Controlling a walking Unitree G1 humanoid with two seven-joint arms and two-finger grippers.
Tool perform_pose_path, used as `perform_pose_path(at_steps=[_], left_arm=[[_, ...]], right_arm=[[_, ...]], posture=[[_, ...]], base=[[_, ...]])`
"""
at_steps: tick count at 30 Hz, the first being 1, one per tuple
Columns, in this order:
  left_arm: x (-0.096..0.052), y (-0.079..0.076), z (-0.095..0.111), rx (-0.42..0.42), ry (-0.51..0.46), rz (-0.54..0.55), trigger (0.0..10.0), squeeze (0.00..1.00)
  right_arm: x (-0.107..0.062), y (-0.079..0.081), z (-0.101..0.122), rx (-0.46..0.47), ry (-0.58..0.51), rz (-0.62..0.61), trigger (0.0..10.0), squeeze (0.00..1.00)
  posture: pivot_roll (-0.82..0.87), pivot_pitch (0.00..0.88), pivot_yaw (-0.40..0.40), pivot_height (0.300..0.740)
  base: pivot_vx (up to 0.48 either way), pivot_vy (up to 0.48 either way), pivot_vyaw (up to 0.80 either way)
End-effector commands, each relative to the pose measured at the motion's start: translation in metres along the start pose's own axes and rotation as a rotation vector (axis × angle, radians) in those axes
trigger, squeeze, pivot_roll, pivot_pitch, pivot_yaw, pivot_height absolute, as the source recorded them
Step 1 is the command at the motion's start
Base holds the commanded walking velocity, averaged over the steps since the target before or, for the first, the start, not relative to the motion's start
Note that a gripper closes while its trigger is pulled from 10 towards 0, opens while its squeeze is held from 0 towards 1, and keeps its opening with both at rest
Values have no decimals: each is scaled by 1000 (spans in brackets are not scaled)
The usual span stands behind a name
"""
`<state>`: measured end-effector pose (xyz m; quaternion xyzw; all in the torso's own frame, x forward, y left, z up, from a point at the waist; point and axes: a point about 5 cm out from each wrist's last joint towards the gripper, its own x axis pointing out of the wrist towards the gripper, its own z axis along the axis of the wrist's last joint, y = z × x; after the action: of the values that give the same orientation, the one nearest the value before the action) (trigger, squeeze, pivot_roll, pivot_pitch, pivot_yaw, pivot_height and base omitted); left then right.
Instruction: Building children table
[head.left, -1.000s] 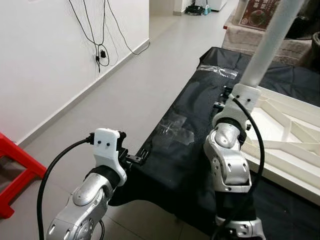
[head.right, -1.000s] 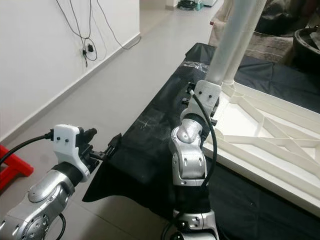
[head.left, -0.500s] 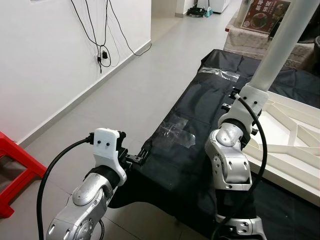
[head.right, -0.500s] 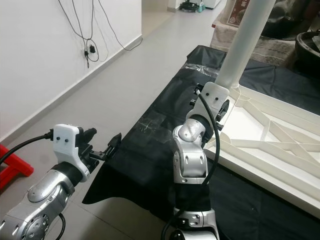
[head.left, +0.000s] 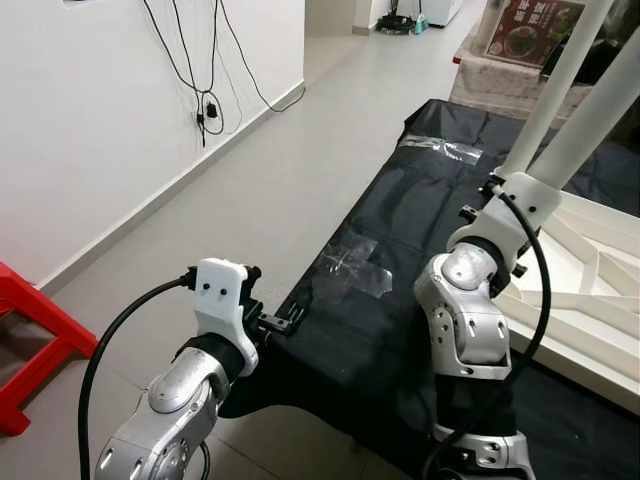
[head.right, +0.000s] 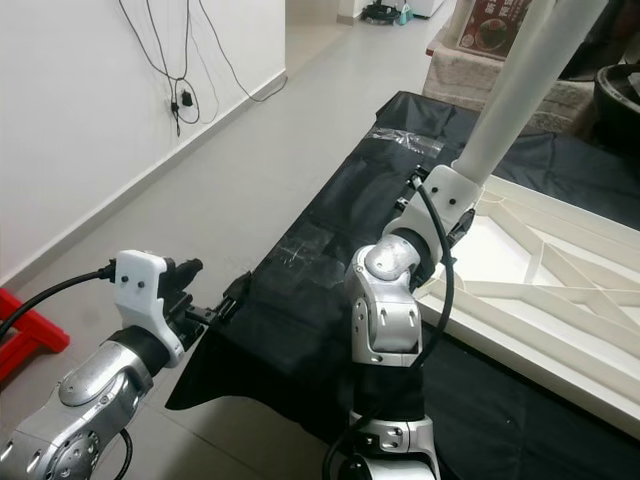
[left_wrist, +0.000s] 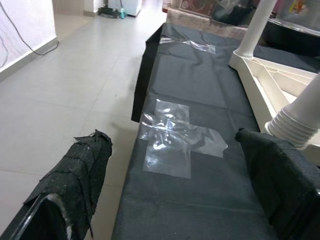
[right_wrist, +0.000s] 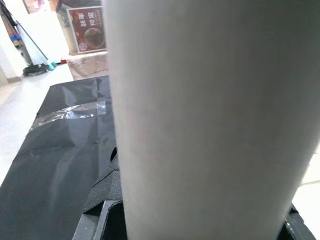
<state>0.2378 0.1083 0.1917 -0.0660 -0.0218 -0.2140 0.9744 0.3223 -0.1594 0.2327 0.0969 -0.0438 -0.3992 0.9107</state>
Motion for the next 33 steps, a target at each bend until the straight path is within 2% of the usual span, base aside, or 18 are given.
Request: perform_pose_path(at_steps=[1, 8, 10, 11, 12, 13, 14, 15, 17, 19, 21, 23, 24, 25, 27, 30, 32, 33], left_arm=[[-2, -1, -6, 0, 32, -15, 10000, 0], [-2, -1, -6, 5, 34, -16, 10000, 0], [-3, -2, -6, 5, 32, -10, 10000, 0], [-3, -2, -6, 5, 32, -10, 10000, 0], [-3, -2, -6, 6, 32, -8, 10000, 0], [-3, -2, -6, 6, 32, -8, 10000, 0], [-3, -1, -6, 7, 31, -7, 10000, 0], [-3, -1, -6, 7, 31, -7, 10000, 0], [-3, 0, -6, 10, 27, -1, 10000, 0], [-3, 0, -6, 10, 27, -1, 10000, 0], [-3, 1, -6, 13, 24, 5, 10000, 0], [-3, 1, -6, 13, 23, 7, 10000, 0], [-3, 2, -6, 15, 23, 10, 10000, 0], [-3, 2, -6, 15, 23, 10, 10000, 0], [-3, 2, -6, 16, 22, 11, 10000, 0], [-3, 2, -7, 16, 21, 11, 10000, 0], [-2, 1, -7, 13, 21, 10, 10000, 0], [-1, 2, -7, 12, 29, 12, 10000, 0]], right_arm=[[-26, 5, -45, -45, 236, -22, 10000, 0], [-34, 17, -42, -45, 190, 118, 10000, 0], [-38, 33, -48, -31, 230, 391, 10000, 0], [-38, 33, -48, -31, 230, 391, 10000, 0], [-39, 37, -54, -39, 269, 480, 10000, 0], [-39, 37, -54, -39, 269, 480, 10000, 0], [-43, 43, -61, 1, 337, 606, 10000, 0], [-43, 43, -61, 1, 337, 606, 10000, 0], [-45, 45, -76, 5, 446, 748, 10000, 0], [-45, 45, -76, 5, 446, 748, 10000, 0], [-45, 46, -79, 60, 497, 871, 10000, 0], [-46, 47, -78, 80, 505, 904, 10000, 0], [-53, 52, -72, 80, 489, 1059, 10000, 0], [-53, 52, -72, 80, 489, 1059, 10000, 0], [-61, 56, -65, 79, 455, 1221, 10000, 0], [-63, 57, -63, 79, 445, 1279, 10000, 0], [-65, 59, -48, 129, 382, 1404, 10000, 0], [-65, 61, -36, 197, 356, 1458, 10000, 0]], posture=[[159, 153, -20, 740], [159, 146, -23, 740], [156, 141, -26, 740], [156, 141, -26, 740], [155, 139, -25, 740], [155, 139, -25, 740], [154, 139, -26, 740], [154, 139, -26, 740], [152, 129, -32, 740], [152, 129, -32, 740], [150, 124, -34, 740], [150, 124, -34, 740], [152, 119, -36, 740], [152, 119, -36, 740], [152, 114, -36, 740], [152, 114, -36, 740], [150, 111, -37, 740], [151, 112, -36, 740]], base=[[0, 0, 0], [0, 0, 0], [0, 0, 0], [0, 0, 0], [0, 0, 0], [0, 0, 0], [0, 0, 0], [0, 0, 0], [0, 0, 0], [0, 0, 0], [0, 0, 0], [0, 0, 0], [0, 0, 0], [0, 0, 0], [0, 0, 0], [0, 0, 0], [0, 0, 0], [0, 0, 0]])
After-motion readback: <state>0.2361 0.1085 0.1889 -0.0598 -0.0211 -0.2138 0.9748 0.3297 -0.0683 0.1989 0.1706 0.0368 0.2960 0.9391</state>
